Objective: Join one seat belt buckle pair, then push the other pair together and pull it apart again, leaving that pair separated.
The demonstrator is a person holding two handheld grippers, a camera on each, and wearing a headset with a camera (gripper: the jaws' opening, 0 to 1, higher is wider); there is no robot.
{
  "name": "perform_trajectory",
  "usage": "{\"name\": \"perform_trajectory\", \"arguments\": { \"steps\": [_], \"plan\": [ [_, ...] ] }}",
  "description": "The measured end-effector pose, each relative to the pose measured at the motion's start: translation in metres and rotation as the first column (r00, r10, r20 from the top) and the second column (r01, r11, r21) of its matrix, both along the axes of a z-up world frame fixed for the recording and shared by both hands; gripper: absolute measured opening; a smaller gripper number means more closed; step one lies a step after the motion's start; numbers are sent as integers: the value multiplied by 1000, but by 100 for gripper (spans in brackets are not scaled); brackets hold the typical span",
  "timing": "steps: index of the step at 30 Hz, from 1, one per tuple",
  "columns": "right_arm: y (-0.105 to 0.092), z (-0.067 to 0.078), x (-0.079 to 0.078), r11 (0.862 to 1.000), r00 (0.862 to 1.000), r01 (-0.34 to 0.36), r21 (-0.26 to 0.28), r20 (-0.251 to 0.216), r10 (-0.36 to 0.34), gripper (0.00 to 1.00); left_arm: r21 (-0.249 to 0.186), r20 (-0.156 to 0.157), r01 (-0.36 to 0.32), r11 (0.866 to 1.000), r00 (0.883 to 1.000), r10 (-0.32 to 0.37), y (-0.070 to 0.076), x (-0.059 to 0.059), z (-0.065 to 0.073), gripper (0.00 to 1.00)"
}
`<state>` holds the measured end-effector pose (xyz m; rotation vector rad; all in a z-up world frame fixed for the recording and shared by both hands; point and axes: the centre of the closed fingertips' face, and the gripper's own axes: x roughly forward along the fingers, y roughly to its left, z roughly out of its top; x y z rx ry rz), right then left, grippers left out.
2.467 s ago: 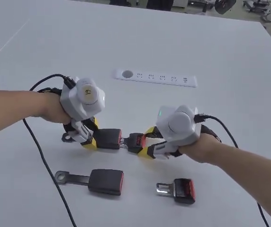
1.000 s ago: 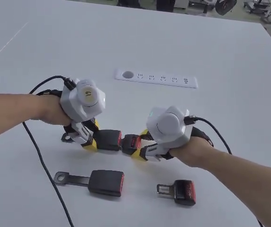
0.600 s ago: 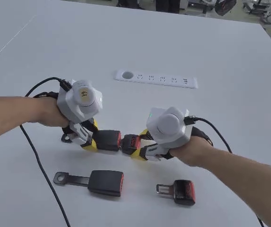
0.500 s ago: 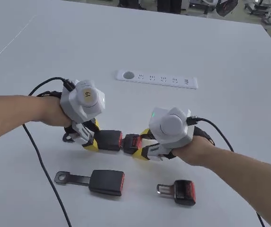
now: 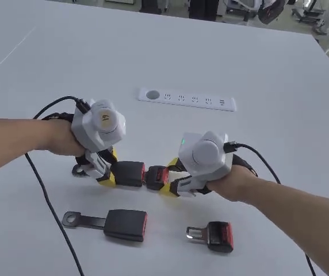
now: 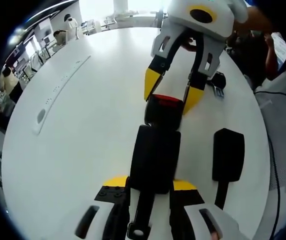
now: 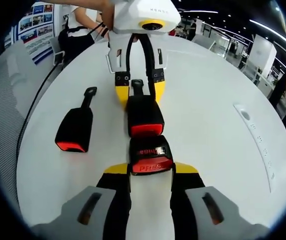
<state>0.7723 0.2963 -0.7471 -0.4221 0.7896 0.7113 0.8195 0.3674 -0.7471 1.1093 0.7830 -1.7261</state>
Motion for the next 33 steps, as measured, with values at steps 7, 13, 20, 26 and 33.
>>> {"name": "perform_trajectory", "arguments": {
  "steps": [7,13,20,26,33],
  "plan": [
    [-3,1,-1,1000,999,-31,1,31,31,26,-2,4,23,1000,1000,-23,1,-1,0,30],
    [-2,1,-3,999,999,-35,13,38,34,27,-1,2,36,999,999,-36,3,-1,0,30],
    [-2,1,-4,999,999,-42,-9,26,42,29,11,12,39,999,999,-39,3,-2,-1,31],
    [-2,1,-5,997,997,-63,-45,33,65,31,4,19,15,1000,1000,-15,4,-1,-1,32],
    [-5,3,-7,996,997,-54,-73,49,58,40,-17,36,-4,1000,999,4,4,1,0,34]
  ]
}}
